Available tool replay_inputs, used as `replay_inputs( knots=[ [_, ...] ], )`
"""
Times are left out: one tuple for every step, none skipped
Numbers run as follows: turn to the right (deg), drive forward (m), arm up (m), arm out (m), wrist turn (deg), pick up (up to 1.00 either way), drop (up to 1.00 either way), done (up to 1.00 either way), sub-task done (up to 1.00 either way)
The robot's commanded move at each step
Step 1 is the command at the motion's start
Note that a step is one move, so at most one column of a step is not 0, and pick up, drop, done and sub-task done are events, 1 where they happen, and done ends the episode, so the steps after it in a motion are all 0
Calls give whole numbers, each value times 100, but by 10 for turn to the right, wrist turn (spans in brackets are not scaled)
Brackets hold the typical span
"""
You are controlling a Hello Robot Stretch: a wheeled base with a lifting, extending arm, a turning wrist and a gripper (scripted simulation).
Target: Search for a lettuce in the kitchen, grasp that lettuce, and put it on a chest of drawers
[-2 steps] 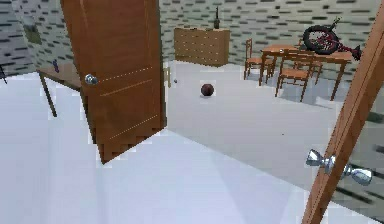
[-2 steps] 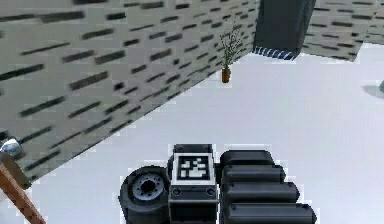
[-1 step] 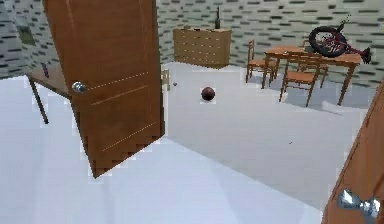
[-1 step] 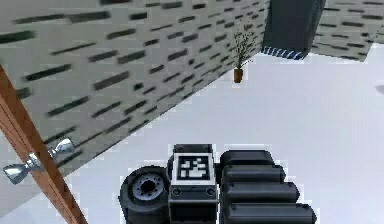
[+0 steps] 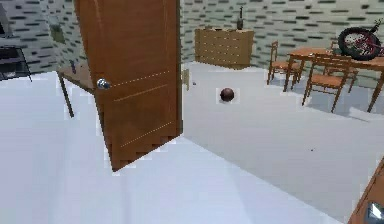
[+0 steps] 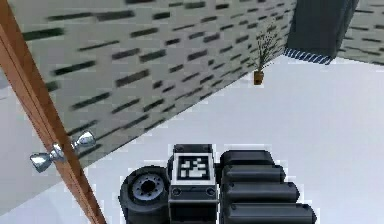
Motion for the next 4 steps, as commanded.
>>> replay_inputs(
  knots=[
    [0, 40, 0, 0, 0, 0, 0, 0, 0],
    [210, 0, 0, 0, 0, 0, 0, 0, 0],
    [0, 100, 0, 0, 0, 0, 0, 0, 0],
    [0, 100, 0, 0, 0, 0, 0, 0, 0]
  ],
)
